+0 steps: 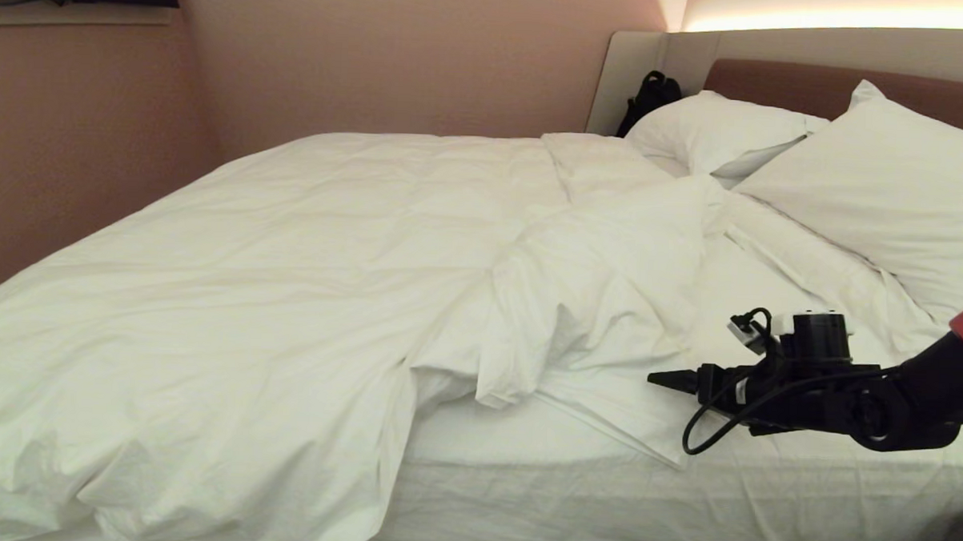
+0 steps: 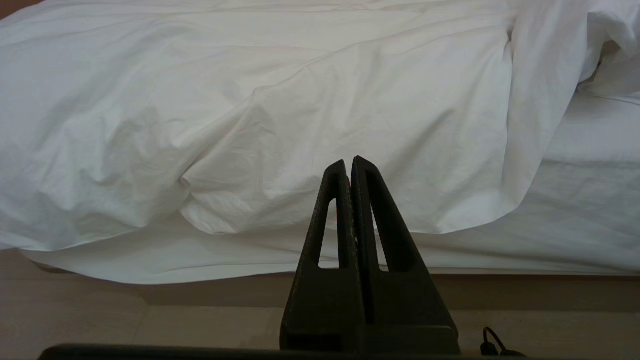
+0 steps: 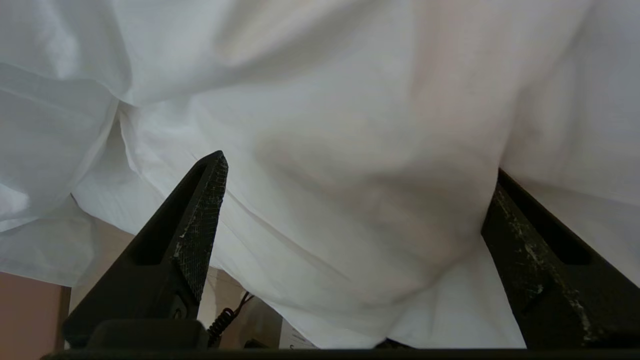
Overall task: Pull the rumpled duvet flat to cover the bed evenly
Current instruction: Hold the folded corner of the quilt
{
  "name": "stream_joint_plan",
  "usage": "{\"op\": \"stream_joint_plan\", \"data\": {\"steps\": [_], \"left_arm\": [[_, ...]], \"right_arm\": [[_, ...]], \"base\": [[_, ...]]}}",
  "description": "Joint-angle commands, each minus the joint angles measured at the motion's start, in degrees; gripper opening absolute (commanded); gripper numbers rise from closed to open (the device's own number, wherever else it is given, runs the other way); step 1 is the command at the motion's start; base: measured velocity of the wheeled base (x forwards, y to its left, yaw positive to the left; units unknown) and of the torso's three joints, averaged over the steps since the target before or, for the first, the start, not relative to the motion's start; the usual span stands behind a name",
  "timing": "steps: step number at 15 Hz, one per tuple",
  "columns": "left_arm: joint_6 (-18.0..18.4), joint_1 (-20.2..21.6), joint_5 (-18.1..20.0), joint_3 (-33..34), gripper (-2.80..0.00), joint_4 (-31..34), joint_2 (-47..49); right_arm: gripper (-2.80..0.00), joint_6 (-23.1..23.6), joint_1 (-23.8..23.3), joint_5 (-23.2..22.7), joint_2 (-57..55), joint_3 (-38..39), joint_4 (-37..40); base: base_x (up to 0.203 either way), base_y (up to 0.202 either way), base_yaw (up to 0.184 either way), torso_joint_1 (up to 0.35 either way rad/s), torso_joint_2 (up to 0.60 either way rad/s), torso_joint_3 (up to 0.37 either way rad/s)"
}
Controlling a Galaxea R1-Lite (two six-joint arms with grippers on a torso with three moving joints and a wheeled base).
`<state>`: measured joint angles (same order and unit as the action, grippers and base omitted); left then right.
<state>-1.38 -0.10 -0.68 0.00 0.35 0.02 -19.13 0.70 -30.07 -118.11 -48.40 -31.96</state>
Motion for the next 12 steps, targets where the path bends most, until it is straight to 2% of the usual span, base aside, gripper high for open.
{"op": "stream_joint_plan", "data": {"steps": [1, 10, 11, 12], "left_arm": [[0.0, 0.0, 0.0, 0.0, -2.8, 0.0, 0.0], [0.0, 0.0, 0.0, 0.0, -2.8, 0.0, 0.0], [0.0, 0.0, 0.0, 0.0, -2.8, 0.0, 0.0], [0.0, 0.0, 0.0, 0.0, -2.8, 0.0, 0.0]], "right_arm": [[0.0, -0.2, 0.9, -0.3, -1.1, -1.0, -0.2], [0.0, -2.4, 2.9, -0.2, -2.0, -3.5, 0.0], [-2.8, -2.5, 2.9, -0.1, -1.9, -3.4, 0.0], [-2.8, -2.4, 2.9, -0.1, -1.9, -3.4, 0.0]], "base": [[0.0, 0.0, 0.0, 0.0, 0.0, 0.0], [0.0, 0.0, 0.0, 0.0, 0.0, 0.0], [0.0, 0.0, 0.0, 0.0, 0.0, 0.0], [0.0, 0.0, 0.0, 0.0, 0.0, 0.0]]}}
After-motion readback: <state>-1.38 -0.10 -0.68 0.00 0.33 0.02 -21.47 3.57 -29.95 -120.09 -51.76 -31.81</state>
